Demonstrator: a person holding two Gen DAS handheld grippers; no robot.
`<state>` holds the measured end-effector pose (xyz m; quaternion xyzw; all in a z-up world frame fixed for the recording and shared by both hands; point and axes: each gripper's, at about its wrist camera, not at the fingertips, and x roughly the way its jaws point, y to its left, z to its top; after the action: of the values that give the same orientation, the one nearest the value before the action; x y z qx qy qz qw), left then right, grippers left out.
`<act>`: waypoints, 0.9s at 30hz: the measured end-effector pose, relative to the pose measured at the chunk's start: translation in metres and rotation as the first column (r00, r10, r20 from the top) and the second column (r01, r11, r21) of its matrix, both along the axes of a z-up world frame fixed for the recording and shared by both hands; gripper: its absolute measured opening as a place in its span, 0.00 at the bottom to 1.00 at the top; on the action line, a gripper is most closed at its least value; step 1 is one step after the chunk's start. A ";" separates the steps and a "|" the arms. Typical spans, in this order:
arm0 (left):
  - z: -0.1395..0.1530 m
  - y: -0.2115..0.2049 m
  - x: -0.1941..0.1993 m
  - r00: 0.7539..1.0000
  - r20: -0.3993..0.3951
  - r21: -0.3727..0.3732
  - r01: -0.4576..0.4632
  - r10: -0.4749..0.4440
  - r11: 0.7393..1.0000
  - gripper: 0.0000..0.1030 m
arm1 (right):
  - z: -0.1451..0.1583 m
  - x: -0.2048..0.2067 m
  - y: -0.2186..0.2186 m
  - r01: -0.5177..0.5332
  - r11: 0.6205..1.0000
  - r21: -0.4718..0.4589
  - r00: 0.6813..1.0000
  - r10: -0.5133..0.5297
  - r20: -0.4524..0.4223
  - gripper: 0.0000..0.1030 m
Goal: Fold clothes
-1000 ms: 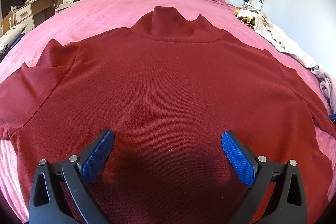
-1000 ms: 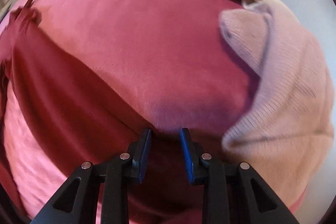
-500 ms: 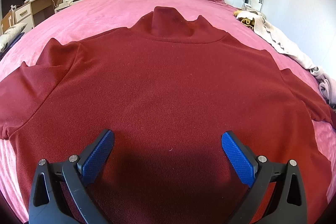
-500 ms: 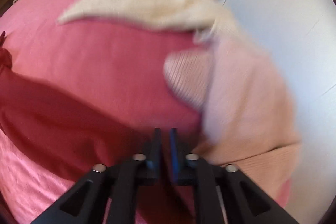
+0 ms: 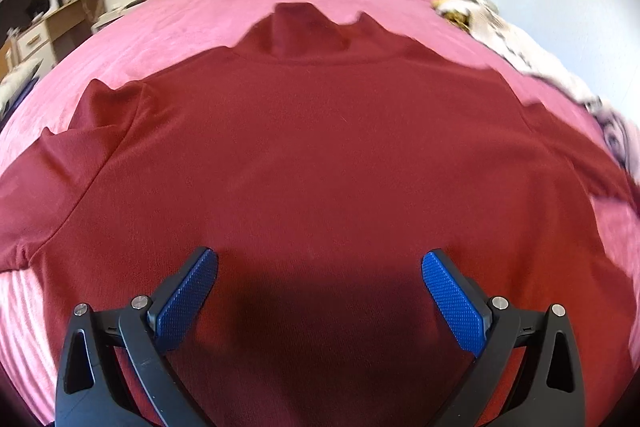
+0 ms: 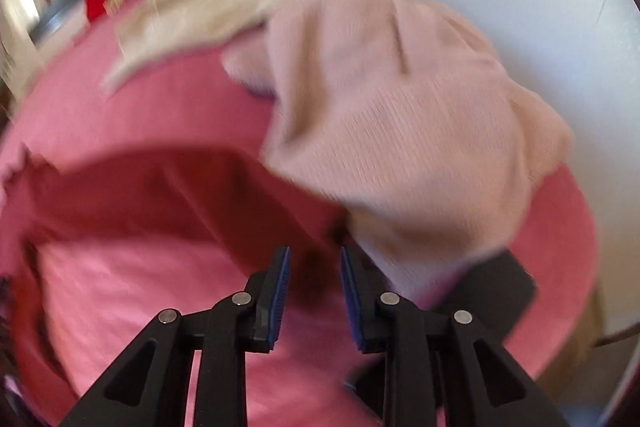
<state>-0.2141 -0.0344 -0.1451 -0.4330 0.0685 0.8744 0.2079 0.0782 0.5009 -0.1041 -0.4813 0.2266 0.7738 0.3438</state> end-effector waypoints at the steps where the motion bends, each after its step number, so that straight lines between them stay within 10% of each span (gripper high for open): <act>1: 0.000 -0.002 0.008 1.000 -0.001 -0.012 0.016 -0.016 1.000 1.00 | -0.008 0.000 0.005 0.022 0.999 -0.040 1.000 -0.022 -0.013 0.25; 5: 0.001 -0.018 0.036 0.999 -0.002 -0.015 0.041 -0.041 0.999 1.00 | -0.039 0.000 0.024 0.102 0.976 -0.191 0.993 -0.112 -0.046 0.28; 10: 0.000 -0.036 0.060 0.997 -0.005 -0.050 0.078 -0.078 0.996 1.00 | -0.025 -0.007 0.025 0.128 0.988 0.084 0.982 -0.138 0.128 0.04; 15: 0.016 -0.072 0.088 0.999 -0.007 -0.040 0.032 -0.032 0.999 1.00 | 0.008 0.001 -0.020 0.066 0.973 0.221 0.989 -0.094 0.118 0.27; 18: 0.031 -0.111 0.107 0.997 -0.035 0.025 -0.062 0.063 0.998 1.00 | 0.029 -0.011 -0.101 -0.134 0.972 0.193 0.990 0.141 -0.025 0.31; 22: 0.043 -0.171 0.119 0.977 0.017 0.143 -0.213 0.213 0.966 1.00 | 0.011 -0.047 -0.202 -0.514 0.855 -0.066 0.849 0.497 -0.181 0.33; 27: 0.036 -0.204 0.130 0.970 0.176 0.199 -0.203 0.169 0.959 1.00 | -0.032 -0.082 -0.260 -0.686 0.695 -0.216 0.725 0.679 -0.116 0.33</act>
<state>-0.0836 -0.2384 -0.1095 -0.4800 -0.0842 0.8555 0.1751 -0.0042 0.2414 -0.1359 -0.5590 0.1297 0.8183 -0.0327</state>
